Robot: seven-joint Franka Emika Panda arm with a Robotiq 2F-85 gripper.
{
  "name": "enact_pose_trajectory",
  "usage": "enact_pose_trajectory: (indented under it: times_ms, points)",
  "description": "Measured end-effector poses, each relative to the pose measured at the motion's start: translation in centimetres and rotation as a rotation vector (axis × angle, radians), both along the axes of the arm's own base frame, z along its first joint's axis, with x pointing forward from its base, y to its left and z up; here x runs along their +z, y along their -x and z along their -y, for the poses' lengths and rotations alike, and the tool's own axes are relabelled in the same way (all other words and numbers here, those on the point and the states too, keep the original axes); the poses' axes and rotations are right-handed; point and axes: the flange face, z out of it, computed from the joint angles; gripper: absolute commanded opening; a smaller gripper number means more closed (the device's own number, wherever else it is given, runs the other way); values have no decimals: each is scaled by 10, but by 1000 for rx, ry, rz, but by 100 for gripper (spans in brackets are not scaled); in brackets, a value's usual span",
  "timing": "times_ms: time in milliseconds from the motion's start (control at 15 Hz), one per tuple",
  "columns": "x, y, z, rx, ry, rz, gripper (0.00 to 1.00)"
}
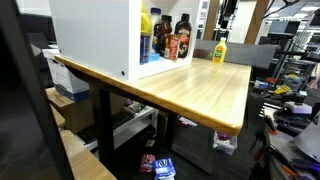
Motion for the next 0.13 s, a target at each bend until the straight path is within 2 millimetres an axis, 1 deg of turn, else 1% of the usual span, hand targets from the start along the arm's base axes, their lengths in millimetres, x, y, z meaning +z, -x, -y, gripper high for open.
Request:
enact_pose_trajectory:
  times_ms: [133]
  points:
    - [0,0,0,0,0,0,100]
